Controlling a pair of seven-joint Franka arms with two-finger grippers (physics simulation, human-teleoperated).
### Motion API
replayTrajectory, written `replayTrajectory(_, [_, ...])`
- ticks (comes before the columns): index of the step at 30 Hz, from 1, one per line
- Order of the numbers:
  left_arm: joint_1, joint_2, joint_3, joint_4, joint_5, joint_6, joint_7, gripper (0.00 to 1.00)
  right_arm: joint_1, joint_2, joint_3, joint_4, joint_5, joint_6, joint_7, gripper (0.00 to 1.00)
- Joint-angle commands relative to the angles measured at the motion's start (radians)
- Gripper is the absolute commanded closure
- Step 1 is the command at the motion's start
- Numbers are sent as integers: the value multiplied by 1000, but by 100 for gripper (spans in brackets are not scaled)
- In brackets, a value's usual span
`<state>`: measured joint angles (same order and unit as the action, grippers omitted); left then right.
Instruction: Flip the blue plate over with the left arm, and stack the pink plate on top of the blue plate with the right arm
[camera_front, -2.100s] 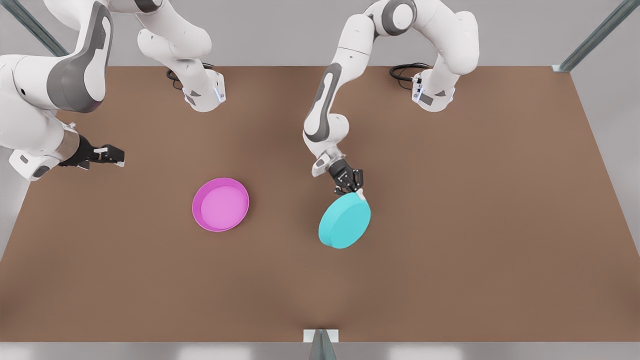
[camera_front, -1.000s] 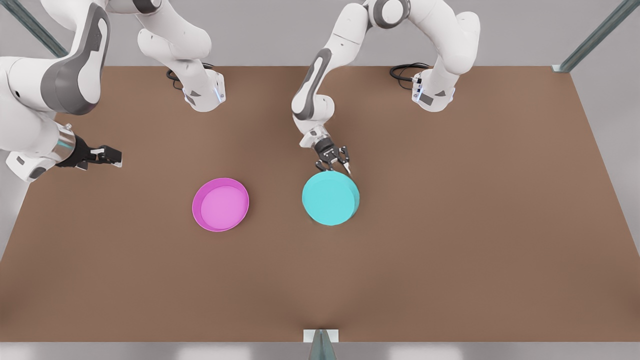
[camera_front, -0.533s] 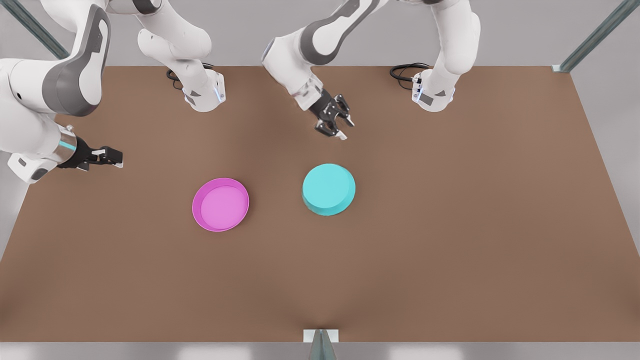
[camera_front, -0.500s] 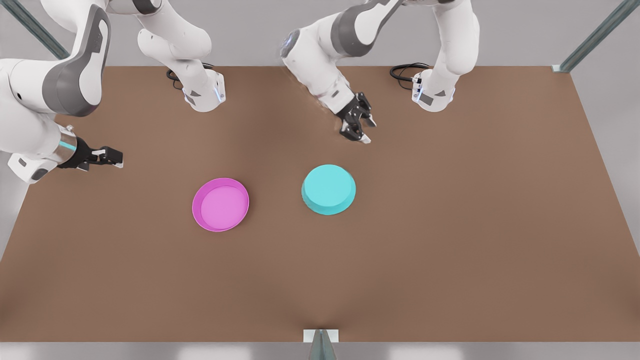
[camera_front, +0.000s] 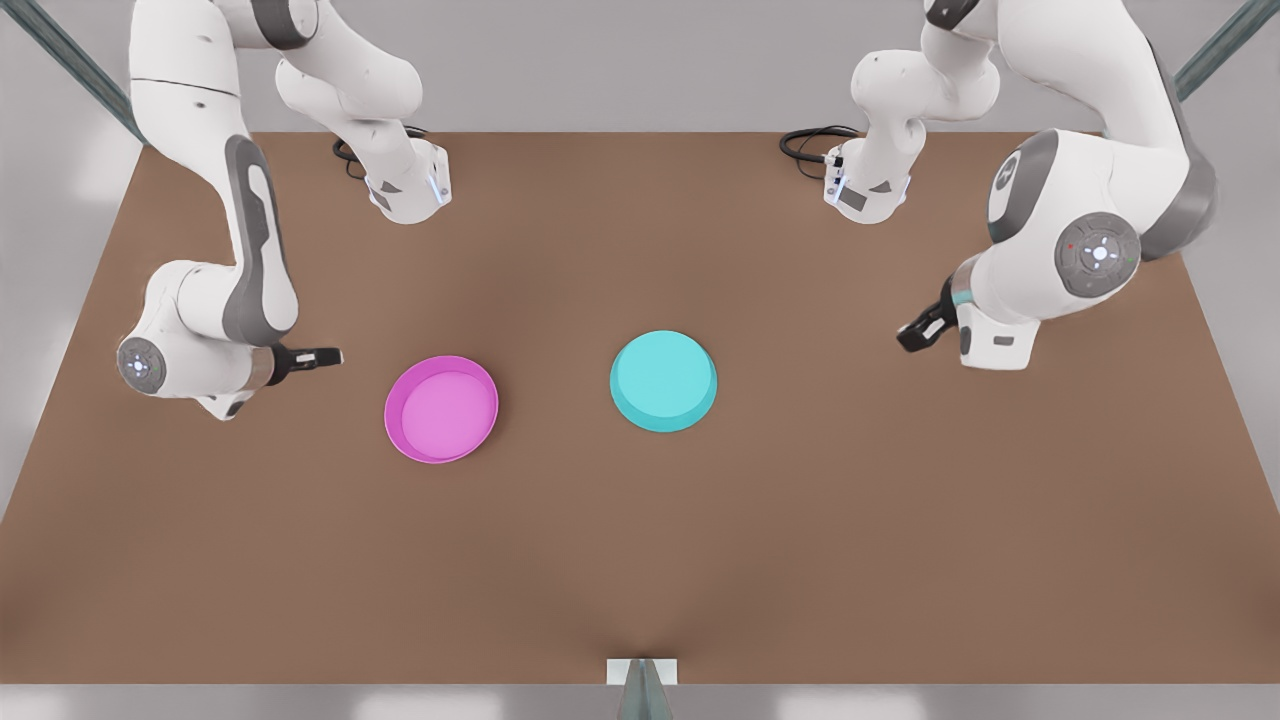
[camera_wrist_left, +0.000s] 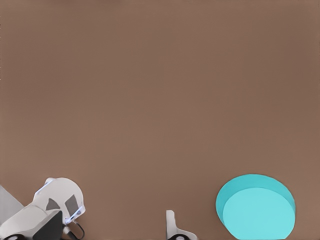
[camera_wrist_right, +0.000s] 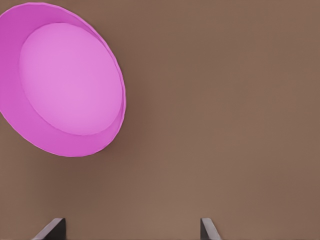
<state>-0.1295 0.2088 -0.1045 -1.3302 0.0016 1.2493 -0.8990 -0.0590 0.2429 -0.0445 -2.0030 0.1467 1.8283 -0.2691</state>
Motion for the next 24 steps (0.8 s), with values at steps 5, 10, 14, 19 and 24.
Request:
replayTrajectory(5, [31, 4, 39, 22, -35, 110, 784, 0, 10, 76, 72, -134, 151, 591, -317, 0])
replayTrajectory(10, [30, 9, 42, 22, -35, 52, 776, 0, 34, 162, 92, -138, 151, 672, -317, 0])
replayTrajectory(14, [28, 8, 83, 23, -37, 24, 790, 0, 34, 225, 92, -152, 151, 718, -317, 0])
replayTrajectory(19, [27, 6, 83, 22, -38, 7, 793, 0, 33, 248, 92, -148, 152, 718, -317, 0])
replayTrajectory(24, [27, 4, 83, 22, -38, 7, 795, 0, 34, 227, 100, -149, 152, 704, -312, 0])
